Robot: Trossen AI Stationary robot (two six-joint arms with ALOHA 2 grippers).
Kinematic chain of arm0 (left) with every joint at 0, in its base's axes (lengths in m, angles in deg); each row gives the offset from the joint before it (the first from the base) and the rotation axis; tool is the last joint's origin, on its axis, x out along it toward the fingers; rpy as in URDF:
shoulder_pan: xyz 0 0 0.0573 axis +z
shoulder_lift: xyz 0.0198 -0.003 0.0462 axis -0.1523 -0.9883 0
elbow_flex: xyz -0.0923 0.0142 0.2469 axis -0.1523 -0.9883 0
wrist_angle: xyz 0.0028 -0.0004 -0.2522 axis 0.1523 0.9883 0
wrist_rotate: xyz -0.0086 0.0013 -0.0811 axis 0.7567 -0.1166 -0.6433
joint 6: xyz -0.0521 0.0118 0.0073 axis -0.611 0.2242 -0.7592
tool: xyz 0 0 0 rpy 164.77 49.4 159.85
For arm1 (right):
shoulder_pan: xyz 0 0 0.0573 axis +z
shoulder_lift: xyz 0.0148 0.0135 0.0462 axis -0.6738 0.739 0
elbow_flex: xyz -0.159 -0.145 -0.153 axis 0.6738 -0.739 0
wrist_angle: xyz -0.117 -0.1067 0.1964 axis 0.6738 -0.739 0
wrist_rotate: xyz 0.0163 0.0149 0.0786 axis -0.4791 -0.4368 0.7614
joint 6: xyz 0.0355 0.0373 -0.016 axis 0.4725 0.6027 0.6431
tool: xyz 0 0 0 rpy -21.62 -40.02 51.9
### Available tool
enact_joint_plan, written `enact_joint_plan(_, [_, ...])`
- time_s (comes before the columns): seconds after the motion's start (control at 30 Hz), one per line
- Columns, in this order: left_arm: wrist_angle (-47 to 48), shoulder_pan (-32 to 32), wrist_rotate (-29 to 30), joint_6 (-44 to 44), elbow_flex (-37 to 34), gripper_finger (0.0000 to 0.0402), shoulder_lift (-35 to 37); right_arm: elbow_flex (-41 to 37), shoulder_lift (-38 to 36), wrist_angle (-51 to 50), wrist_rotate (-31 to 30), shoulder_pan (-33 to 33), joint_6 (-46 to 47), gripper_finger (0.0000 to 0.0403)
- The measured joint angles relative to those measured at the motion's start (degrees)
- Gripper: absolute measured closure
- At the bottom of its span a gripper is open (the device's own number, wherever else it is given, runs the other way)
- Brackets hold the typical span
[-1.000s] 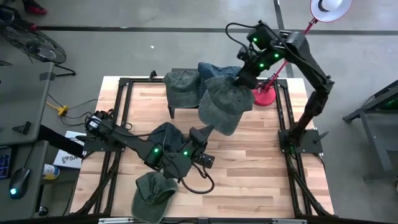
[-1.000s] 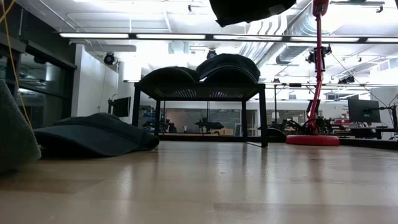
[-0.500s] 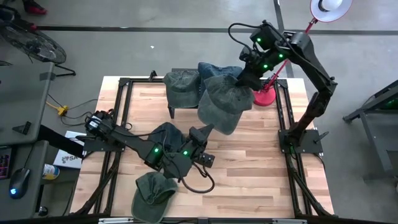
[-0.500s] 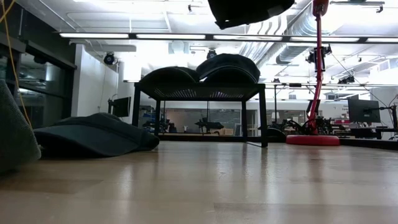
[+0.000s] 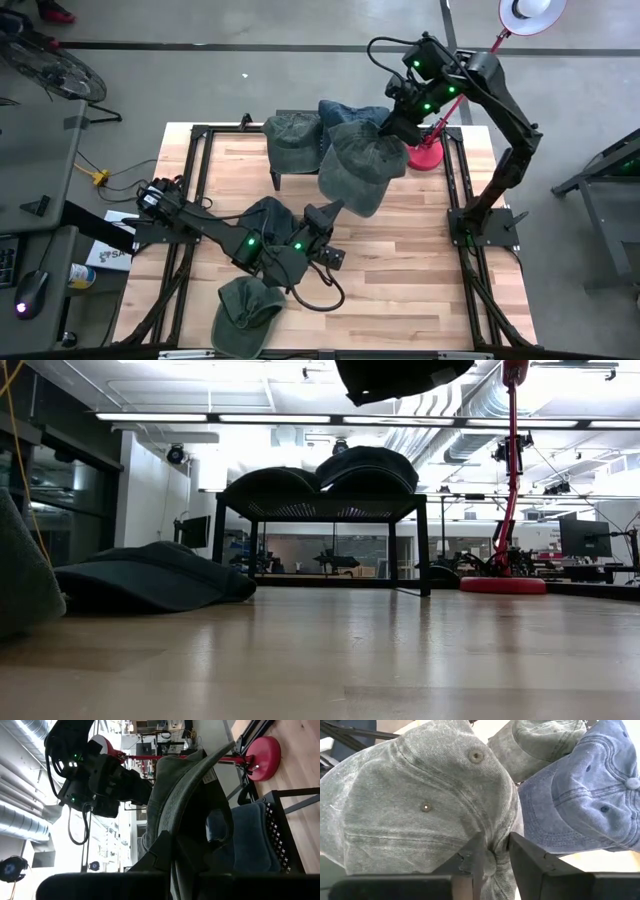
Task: Pick & Place hat
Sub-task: Stack the top dark green cap on top of the other dark green cap on the shelf
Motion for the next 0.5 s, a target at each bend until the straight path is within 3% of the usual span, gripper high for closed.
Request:
enact_joint_plan(0.17, [-0.10,0.00,0.00,-0.09,0.00,0.0401,0.00,0.00,0.00,0.00,-0.04,0.00,-0.54,0.0344])
enact_joint_plan(0.33, [-0.55,0.00,-0.02,-0.09,0.00,0.0401,0.00,0.00,0.00,0.00,-0.03,0.00,-0.83,0.0393])
enact_joint_plan(0.5, [-1.22,0.00,-0.02,-0.08,0.00,0.0401,0.00,0.00,0.00,0.00,-0.08,0.00,-0.52,0.0397])
